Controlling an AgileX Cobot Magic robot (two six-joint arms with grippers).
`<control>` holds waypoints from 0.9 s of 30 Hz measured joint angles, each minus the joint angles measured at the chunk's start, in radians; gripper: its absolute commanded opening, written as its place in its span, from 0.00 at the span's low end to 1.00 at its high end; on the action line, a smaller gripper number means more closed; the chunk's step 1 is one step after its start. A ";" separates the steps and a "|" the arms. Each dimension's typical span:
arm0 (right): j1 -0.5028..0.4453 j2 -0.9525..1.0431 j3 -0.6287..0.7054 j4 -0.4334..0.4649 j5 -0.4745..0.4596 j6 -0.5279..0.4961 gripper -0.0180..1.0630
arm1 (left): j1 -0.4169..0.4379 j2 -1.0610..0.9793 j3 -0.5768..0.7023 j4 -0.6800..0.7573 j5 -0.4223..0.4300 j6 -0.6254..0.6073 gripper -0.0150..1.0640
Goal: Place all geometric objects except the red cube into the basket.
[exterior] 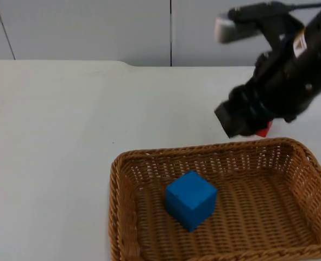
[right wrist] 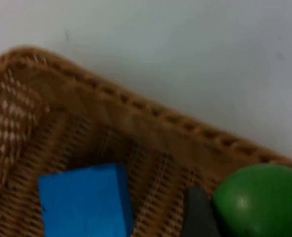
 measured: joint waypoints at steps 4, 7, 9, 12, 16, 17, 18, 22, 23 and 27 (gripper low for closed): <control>0.000 0.002 0.019 0.000 -0.011 0.000 0.02 | 0.000 0.000 0.000 0.000 0.000 0.000 0.98; 0.000 0.016 0.019 -0.009 -0.009 0.000 0.02 | 0.000 0.000 0.000 0.000 0.000 0.000 0.98; 0.002 0.046 0.019 -0.015 0.019 0.000 0.02 | 0.000 0.000 0.000 0.000 0.000 0.000 0.98; 0.002 0.097 0.019 -0.017 0.076 -0.002 0.02 | 0.000 0.000 0.000 0.000 0.000 0.000 0.98; 0.002 0.134 0.023 -0.013 0.098 -0.002 0.02 | 0.000 0.000 0.000 0.000 0.000 0.000 0.98; 0.002 0.134 0.025 -0.013 0.100 -0.002 0.02 | 0.000 0.000 0.000 0.000 0.000 0.000 0.98; 0.002 0.135 0.025 -0.010 0.100 -0.002 0.02 | 0.000 0.000 0.000 0.000 0.000 0.000 0.98; 0.002 0.135 0.025 -0.010 0.100 -0.002 0.02 | 0.000 0.000 0.000 0.000 0.000 0.000 0.98; 0.002 0.135 0.025 -0.010 0.098 -0.002 0.02 | 0.000 0.000 0.000 0.000 0.000 0.000 0.98; 0.002 0.135 0.025 -0.017 0.094 0.003 0.04 | 0.000 0.000 0.000 0.000 0.000 0.000 0.98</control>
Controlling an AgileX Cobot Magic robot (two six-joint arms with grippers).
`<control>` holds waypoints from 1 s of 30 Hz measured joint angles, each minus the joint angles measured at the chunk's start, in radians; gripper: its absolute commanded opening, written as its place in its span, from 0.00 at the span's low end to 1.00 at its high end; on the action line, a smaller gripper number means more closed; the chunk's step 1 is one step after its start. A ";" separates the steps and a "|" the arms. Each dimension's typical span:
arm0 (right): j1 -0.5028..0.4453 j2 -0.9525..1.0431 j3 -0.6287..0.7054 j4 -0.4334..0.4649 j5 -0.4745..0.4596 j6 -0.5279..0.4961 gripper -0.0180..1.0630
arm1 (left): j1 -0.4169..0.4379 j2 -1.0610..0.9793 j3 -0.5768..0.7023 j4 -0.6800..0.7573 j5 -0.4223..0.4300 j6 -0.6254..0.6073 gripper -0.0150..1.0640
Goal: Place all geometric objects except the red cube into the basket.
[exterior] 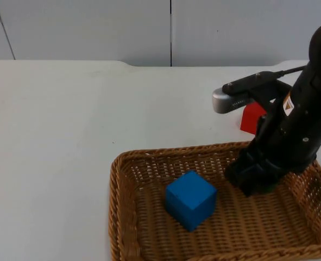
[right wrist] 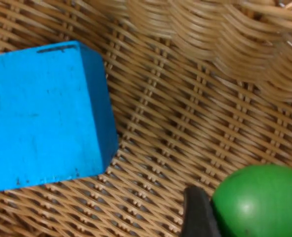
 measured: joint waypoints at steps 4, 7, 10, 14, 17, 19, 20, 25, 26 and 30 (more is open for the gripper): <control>0.000 0.000 0.000 -0.002 -0.002 0.010 0.30 | 0.000 0.000 0.000 0.000 0.000 0.000 0.98; 0.000 0.000 0.000 -0.002 -0.004 0.013 0.71 | 0.000 0.000 0.000 0.000 0.000 0.000 0.98; 0.000 0.000 0.000 -0.002 -0.004 0.007 0.99 | 0.000 0.000 0.000 0.000 0.000 0.000 0.98; 0.000 0.000 0.000 -0.002 0.001 -0.003 0.98 | 0.000 0.000 0.000 0.000 0.000 0.000 0.98; 0.000 -0.002 0.000 -0.002 0.001 -0.005 0.98 | 0.000 0.000 0.000 0.000 0.000 0.000 0.98; 0.000 -0.035 0.000 -0.002 0.004 -0.008 0.98 | 0.000 0.000 0.000 0.000 0.003 0.000 0.98; 0.000 -0.068 0.000 -0.002 0.001 -0.008 0.98 | 0.000 0.000 0.000 0.000 0.005 0.000 0.98; 0.000 -0.282 0.000 -0.028 -0.123 -0.009 0.98 | 0.000 0.000 0.000 0.000 0.020 0.000 0.98; 0.000 -0.349 0.000 -0.032 -0.178 -0.012 0.98 | 0.000 0.000 0.000 0.000 0.024 0.000 0.98; 0.000 -0.539 -0.027 -0.049 -0.306 -0.013 0.98 | 0.000 0.000 0.000 0.000 0.026 0.000 0.98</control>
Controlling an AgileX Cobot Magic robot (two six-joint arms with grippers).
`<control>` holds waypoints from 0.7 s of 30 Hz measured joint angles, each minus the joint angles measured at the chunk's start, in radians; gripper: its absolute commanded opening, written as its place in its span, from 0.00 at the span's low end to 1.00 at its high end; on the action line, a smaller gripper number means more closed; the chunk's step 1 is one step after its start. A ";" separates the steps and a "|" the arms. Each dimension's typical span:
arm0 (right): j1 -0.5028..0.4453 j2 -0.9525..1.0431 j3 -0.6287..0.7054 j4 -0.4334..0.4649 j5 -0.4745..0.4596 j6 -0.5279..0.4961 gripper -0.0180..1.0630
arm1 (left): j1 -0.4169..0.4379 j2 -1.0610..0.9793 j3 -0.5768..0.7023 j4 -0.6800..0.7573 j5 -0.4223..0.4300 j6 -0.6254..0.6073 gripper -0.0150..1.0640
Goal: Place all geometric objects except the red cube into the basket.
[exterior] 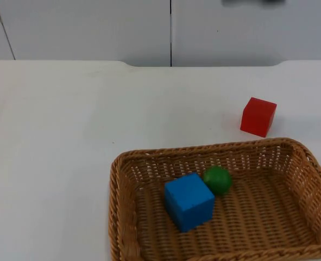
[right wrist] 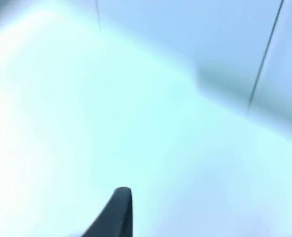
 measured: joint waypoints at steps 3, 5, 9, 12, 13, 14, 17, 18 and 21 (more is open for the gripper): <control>0.000 -0.065 -0.041 -0.040 -0.007 0.000 0.98 | 0.000 0.000 0.000 0.000 0.000 0.000 0.98; 0.000 -0.100 -0.083 -0.094 0.014 0.005 0.98 | 0.000 0.000 0.000 0.000 0.000 0.000 0.98; -0.008 -0.108 -0.127 -0.149 0.045 0.007 0.98 | 0.000 0.000 0.000 0.000 0.000 0.000 0.98; -0.019 -0.108 -0.128 -0.155 0.048 0.009 0.98 | 0.000 0.000 0.000 0.000 0.000 0.000 0.98; -0.027 -0.108 -0.128 -0.156 0.048 0.015 0.98 | 0.000 0.000 0.000 0.000 0.000 0.000 0.98; -0.033 -0.108 -0.128 -0.156 0.043 0.026 0.98 | 0.000 0.000 0.000 0.000 0.000 0.000 0.98; -0.045 -0.108 -0.128 -0.163 0.028 0.051 0.98 | 0.000 0.000 0.000 0.000 0.000 0.000 0.98; -0.046 -0.108 -0.128 -0.165 0.020 0.060 0.98 | 0.000 0.000 0.000 0.000 0.000 0.000 0.98; -0.046 -0.108 -0.128 -0.173 -0.023 0.066 0.98 | 0.000 0.000 0.000 0.000 -0.002 0.000 0.98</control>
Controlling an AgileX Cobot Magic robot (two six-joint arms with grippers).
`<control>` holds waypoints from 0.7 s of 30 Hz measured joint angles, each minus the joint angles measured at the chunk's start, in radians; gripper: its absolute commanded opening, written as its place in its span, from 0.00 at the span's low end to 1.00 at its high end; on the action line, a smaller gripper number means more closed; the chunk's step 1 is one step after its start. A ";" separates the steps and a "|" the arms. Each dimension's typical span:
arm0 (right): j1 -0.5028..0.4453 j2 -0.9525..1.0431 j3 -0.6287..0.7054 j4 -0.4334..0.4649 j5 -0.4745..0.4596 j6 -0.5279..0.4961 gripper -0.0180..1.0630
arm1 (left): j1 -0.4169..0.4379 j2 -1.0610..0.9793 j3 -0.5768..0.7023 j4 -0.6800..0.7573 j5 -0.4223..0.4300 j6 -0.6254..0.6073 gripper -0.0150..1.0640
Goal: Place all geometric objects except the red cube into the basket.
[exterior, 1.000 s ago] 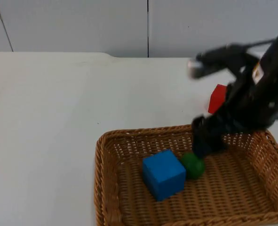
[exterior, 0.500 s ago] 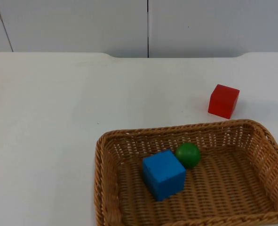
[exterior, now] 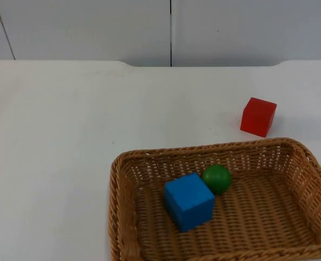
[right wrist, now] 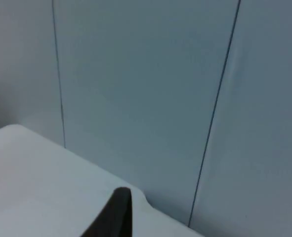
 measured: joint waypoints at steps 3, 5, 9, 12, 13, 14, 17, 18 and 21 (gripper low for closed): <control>0.000 0.000 0.000 -0.001 -0.020 0.016 0.98 | 0.000 0.000 0.000 0.000 -0.004 0.000 0.98; -0.013 0.000 -0.002 -0.001 -0.020 0.023 0.98 | 0.000 0.000 0.000 0.000 -0.011 0.000 0.98; -0.215 0.000 -0.009 -0.001 0.059 0.069 0.98 | 0.000 0.000 0.000 0.000 -0.160 0.000 0.98; -0.374 -0.001 -0.009 -0.001 0.099 0.067 0.98 | 0.000 -0.011 -0.002 0.000 -0.202 0.000 0.98; -0.453 -0.001 -0.009 -0.001 0.121 0.061 0.98 | 0.000 -0.018 -0.002 -0.002 -0.206 0.000 0.98; -0.515 -0.001 -0.007 -0.001 0.139 0.048 0.98 | 0.000 -0.024 -0.002 -0.002 -0.206 0.000 0.98; -0.626 -0.005 -0.007 0.030 0.160 -0.007 0.98 | 0.000 -0.028 -0.002 -0.003 -0.206 0.000 0.98; -0.651 -0.007 -0.007 0.057 0.167 -0.055 0.98 | 0.000 -0.028 -0.002 -0.003 -0.206 0.000 0.98; -0.669 -0.017 -0.007 0.136 0.166 -0.138 0.98 | 0.000 -0.028 -0.002 -0.014 -0.206 0.000 0.98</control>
